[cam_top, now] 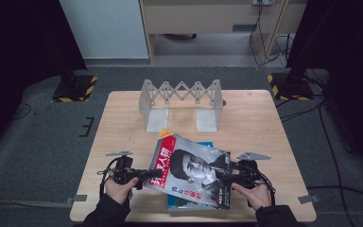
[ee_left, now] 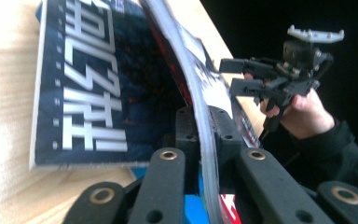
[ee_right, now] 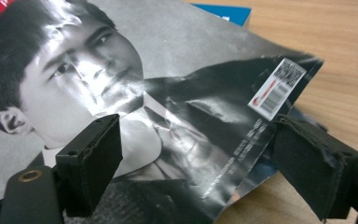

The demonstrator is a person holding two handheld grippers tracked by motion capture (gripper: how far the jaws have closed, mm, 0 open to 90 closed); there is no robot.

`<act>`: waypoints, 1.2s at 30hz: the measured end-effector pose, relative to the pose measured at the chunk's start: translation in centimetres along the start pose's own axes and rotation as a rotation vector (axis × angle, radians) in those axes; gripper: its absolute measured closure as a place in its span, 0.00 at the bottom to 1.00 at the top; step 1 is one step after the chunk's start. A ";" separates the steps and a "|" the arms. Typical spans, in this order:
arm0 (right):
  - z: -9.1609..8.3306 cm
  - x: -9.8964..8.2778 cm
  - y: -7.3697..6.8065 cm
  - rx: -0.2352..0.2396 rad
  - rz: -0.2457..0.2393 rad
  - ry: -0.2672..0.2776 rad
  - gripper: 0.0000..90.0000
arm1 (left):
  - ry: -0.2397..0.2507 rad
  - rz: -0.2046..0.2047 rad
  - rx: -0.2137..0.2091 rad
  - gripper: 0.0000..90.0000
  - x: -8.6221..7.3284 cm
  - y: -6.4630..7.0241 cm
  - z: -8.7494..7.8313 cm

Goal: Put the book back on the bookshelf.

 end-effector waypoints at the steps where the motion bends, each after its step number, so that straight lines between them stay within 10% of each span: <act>1: -0.1 0.1 0.1 -0.001 0.007 0.009 0.18 | 0.007 -0.001 -0.001 0.94 0.3 0.1 0.0; 16: -2.5 1.8 5.0 -0.140 0.012 0.124 0.12 | 0.055 0.010 -0.030 0.96 3.7 1.5 0.3; 36: -3.6 1.2 10.8 -0.344 0.009 0.075 0.10 | 0.134 0.010 -0.128 0.96 7.6 4.6 1.5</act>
Point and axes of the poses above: each handheld gripper's, and its own axes: z roughly forward along the jaws, x roughly out of its top, y roughly to its right, the point moved 8 cm from there along z, roughly forward along the jaws, and after that the axes turned 8 degrees about z, right-handed, at the moved point
